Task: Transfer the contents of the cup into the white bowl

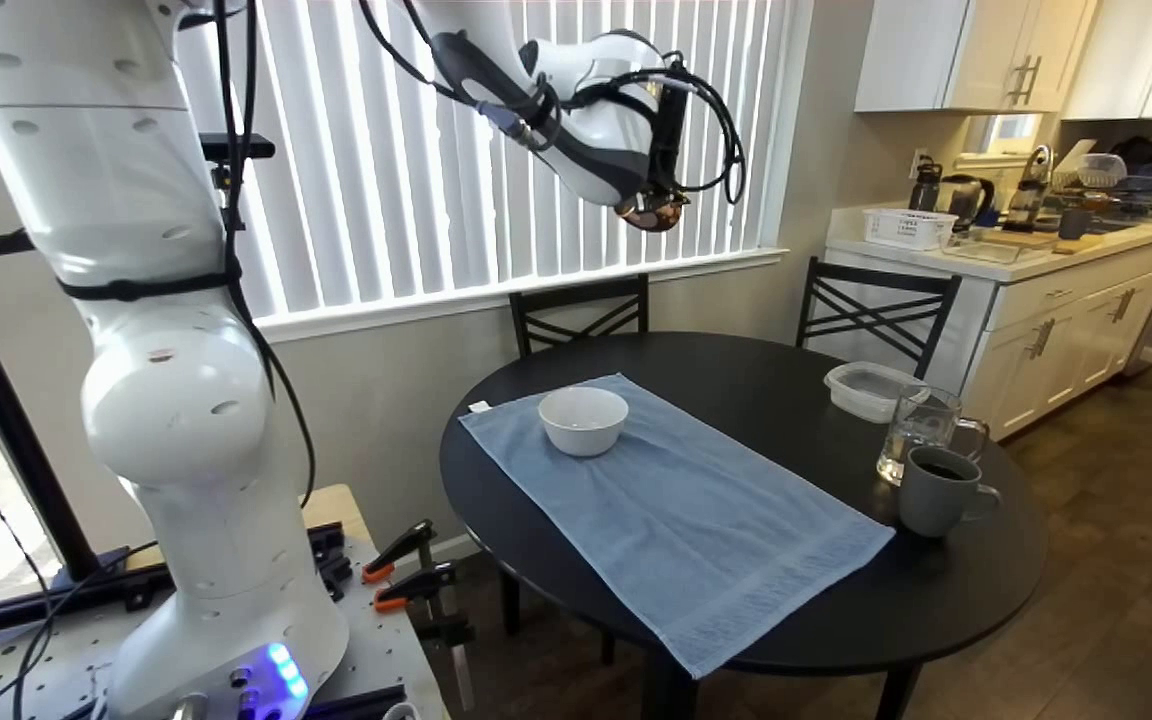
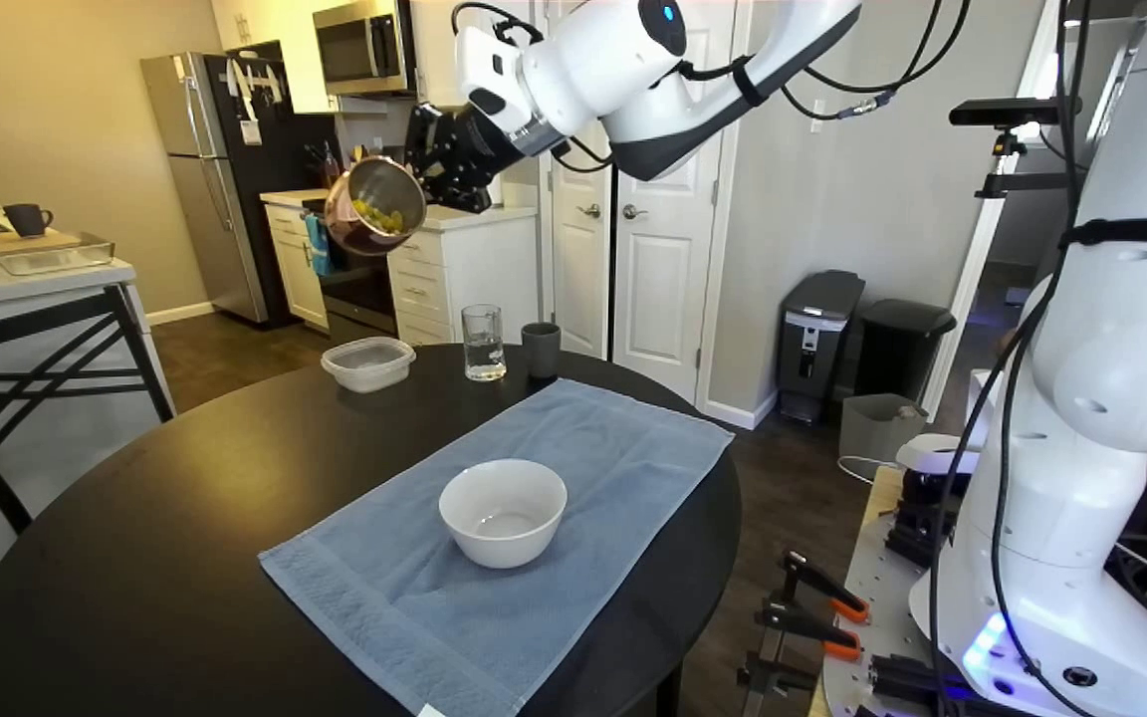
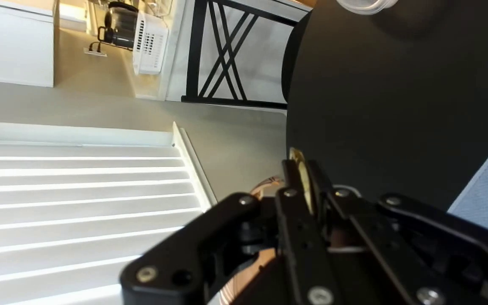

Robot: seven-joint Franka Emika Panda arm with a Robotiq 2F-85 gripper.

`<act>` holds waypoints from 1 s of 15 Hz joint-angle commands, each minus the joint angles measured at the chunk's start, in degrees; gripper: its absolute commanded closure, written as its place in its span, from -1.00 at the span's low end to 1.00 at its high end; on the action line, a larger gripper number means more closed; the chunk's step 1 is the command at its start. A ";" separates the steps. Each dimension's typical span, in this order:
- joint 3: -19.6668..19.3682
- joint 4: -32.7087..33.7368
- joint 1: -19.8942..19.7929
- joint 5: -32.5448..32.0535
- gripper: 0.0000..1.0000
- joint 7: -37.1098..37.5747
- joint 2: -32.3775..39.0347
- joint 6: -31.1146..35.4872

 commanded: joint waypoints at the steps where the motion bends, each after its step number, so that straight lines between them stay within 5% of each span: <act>1: -0.69 -4.92 -0.60 -0.10 0.95 1.62 1.48 5.77; 4: -1.54 -9.56 -0.65 3.51 0.95 -2.91 2.99 7.63; 9: -1.27 -9.21 0.03 7.00 0.95 -7.35 -0.23 1.00; 15: 0.40 -1.70 2.81 -14.53 0.95 7.42 -5.06 -3.44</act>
